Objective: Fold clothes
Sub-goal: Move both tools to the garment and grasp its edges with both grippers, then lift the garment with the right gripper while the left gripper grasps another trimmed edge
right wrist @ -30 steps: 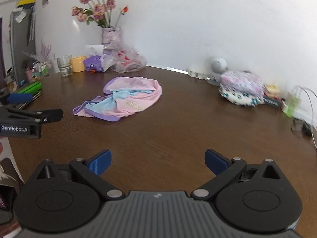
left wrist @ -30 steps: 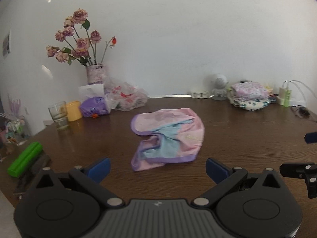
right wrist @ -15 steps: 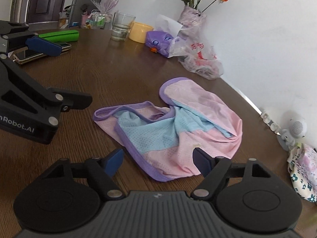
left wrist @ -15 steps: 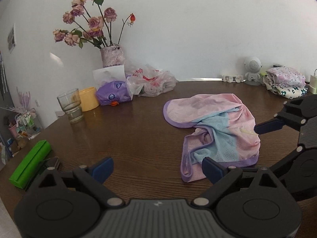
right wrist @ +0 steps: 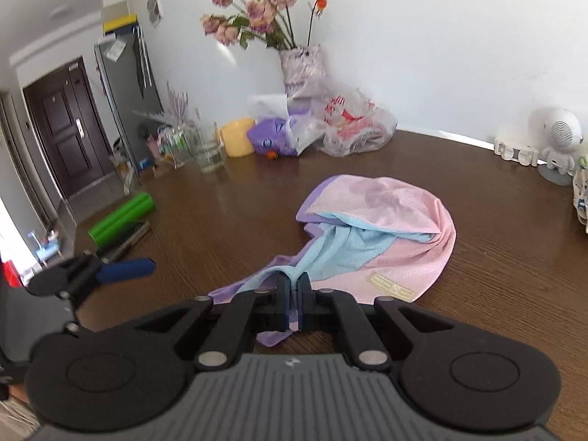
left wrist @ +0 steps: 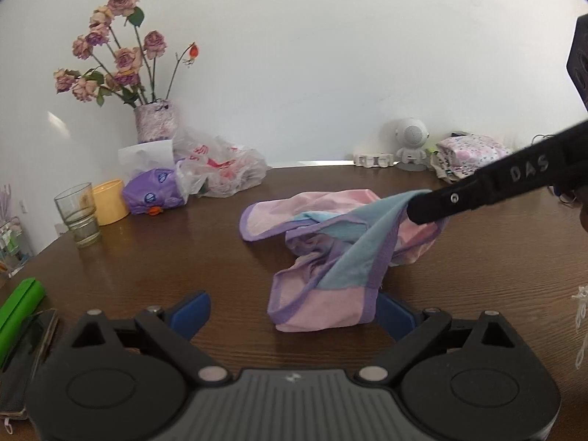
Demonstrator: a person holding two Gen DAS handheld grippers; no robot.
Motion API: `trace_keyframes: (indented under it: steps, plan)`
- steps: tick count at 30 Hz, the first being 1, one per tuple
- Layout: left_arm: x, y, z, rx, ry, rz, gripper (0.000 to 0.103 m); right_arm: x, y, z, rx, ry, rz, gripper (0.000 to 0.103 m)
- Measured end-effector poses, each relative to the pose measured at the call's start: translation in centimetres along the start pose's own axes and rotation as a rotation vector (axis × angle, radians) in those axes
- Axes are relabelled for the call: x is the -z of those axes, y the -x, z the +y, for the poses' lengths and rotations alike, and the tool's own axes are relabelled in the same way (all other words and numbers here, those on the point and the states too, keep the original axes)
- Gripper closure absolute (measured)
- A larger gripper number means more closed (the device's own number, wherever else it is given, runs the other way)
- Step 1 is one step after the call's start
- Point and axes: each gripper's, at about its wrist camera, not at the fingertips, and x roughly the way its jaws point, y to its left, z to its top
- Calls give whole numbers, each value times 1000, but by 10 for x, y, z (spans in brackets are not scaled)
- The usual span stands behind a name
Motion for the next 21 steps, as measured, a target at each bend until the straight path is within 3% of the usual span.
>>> trace_keyframes:
  steps: [5, 9, 12, 14, 16, 21]
  plan:
    - [-9, 18, -38, 73, -24, -66, 6, 7, 66, -3, -77, -105, -94, 100]
    - [-6, 40, -66, 114, -55, -89, 9, 17, 104, 3, -95, -95, -134, 100]
    - [2, 58, -74, 182, -78, -60, 33, 23, 129, 4, -56, -72, -169, 100]
    - [6, 67, -72, 277, -80, -19, 71, 28, 143, 2, -40, -67, -175, 100]
    - [5, 73, -70, 353, -85, 11, 96, 35, 154, 0, -22, -66, -175, 100]
    - [-12, 74, -62, 452, -100, 37, 101, 61, 187, -8, 39, -89, -169, 100]
